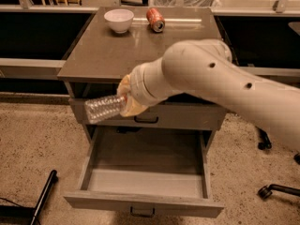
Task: Pick water bottle from middle drawer and place on counter
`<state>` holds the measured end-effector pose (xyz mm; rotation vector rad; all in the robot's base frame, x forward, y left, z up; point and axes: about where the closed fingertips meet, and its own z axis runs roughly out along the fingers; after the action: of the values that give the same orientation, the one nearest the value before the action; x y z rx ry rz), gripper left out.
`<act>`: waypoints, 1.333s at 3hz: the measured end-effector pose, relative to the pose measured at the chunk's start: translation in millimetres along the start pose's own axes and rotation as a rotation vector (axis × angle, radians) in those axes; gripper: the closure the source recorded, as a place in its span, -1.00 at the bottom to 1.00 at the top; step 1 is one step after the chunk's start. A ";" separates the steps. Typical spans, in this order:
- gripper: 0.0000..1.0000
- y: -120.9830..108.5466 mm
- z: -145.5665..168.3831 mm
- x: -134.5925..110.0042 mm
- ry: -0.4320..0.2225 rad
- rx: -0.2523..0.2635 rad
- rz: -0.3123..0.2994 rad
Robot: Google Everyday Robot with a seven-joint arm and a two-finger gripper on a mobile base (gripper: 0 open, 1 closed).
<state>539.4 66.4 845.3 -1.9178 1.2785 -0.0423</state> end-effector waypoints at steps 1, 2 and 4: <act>1.00 -48.9 -11.5 -21.8 0.025 0.054 -0.026; 1.00 -97.2 -4.4 -33.6 0.035 0.111 0.010; 1.00 -183.5 49.3 10.0 0.109 0.184 0.152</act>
Offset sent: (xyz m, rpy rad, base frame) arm 0.1049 0.0647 0.1113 0.0927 -0.1053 -0.1511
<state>704.7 116.8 924.8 -1.6774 1.4384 -0.1825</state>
